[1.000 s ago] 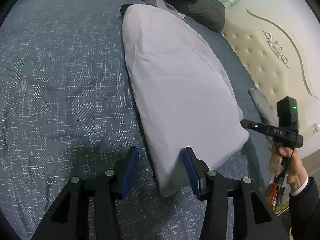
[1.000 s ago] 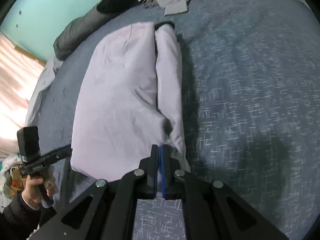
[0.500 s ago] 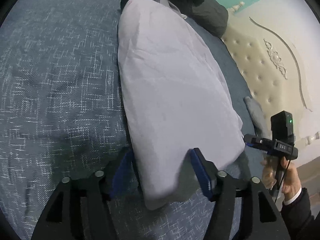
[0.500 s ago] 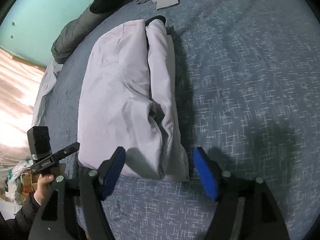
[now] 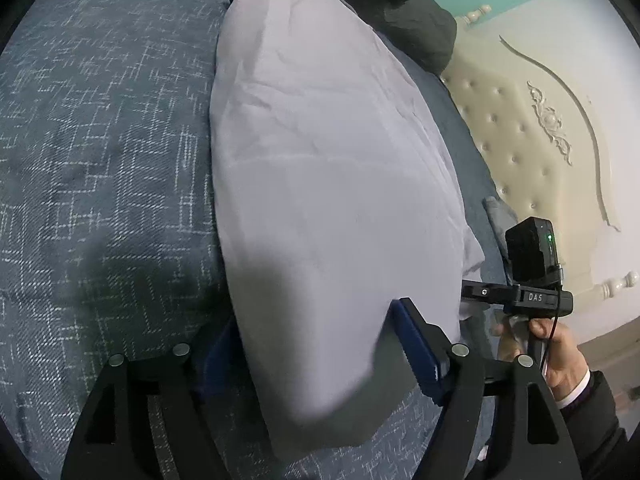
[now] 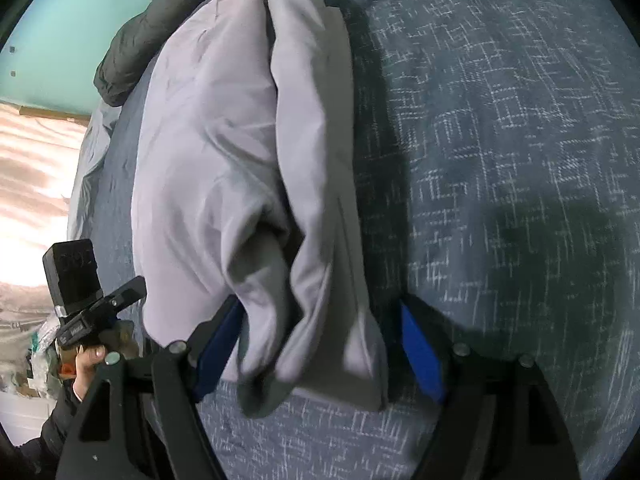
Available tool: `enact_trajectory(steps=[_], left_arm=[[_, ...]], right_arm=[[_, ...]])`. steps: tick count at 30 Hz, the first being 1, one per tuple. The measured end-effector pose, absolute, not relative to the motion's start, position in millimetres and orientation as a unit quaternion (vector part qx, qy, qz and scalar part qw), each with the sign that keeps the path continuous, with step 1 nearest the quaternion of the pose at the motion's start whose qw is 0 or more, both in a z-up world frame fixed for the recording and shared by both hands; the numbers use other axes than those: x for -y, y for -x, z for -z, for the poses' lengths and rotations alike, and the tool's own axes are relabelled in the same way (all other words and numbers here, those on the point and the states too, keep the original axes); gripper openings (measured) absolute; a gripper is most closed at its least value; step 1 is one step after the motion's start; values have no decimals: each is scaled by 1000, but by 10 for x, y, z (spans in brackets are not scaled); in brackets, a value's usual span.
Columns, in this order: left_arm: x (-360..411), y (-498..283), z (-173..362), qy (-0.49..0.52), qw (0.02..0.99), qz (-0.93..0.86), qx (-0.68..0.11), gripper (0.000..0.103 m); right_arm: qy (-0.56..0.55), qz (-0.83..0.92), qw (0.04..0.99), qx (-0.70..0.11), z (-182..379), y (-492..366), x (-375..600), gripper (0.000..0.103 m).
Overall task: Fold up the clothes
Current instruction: 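Grasp the end of the grey jacket bundle with both grippers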
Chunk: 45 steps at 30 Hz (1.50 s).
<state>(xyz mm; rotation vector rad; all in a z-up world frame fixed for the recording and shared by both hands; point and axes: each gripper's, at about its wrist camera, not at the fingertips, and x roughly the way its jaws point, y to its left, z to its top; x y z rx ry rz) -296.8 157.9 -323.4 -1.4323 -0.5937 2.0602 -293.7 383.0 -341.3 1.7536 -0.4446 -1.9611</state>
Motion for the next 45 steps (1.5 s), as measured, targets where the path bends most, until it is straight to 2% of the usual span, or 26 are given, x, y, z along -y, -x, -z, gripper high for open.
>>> enact_trajectory(steps=[4,5,6,11,14,17,20,23,27,30,33,37,38,39,42,45], left_arm=[[-1637,2936,3196,527,272,-779,206,75],[-1652,2924,3178,525,272,-781,201,73],[-1667,2913,3160,523,272,-784,197,69],[-1718,2916,3134,519,276,-788,186,66],[-1718,2950,3172,522,277,-782,196,66],[-1725,2990,3223,525,281,-777,203,67],[-1759,3013,3254,524,284,-778,201,68],[-1776,3024,3276,522,288,-776,203,68],[-1814,3013,3261,519,289,-780,197,67],[-1834,3038,3283,521,292,-777,199,67],[-1848,3063,3299,522,296,-773,205,68],[-1895,3077,3332,520,294,-774,210,68],[-1910,3071,3335,517,294,-776,209,68],[-1918,3062,3328,515,293,-778,208,66],[-1937,3030,3260,507,292,-786,201,55],[-1953,2999,3173,499,291,-793,192,46]], right_arm=[[-636,723,233,137,3384,2933,-3750,79],[-634,726,234,131,3364,2922,-3738,75],[-629,727,241,131,3342,2908,-3729,64],[-621,731,254,122,3298,2871,-3676,47],[-621,733,252,121,3317,2917,-3657,48],[-622,728,252,139,3365,2964,-3691,54],[-619,728,253,148,3395,2958,-3709,55],[-615,733,254,143,3386,2927,-3700,54],[-612,736,262,128,3336,2861,-3651,43],[-613,735,264,119,3264,2789,-3627,44],[-618,728,262,137,3309,2819,-3653,51],[-614,733,262,134,3321,2815,-3647,50],[-611,737,262,126,3299,2811,-3627,47],[-607,740,264,118,3270,2809,-3604,39],[-593,755,268,84,3159,2787,-3536,26],[-577,769,269,62,3017,2751,-3495,18]])
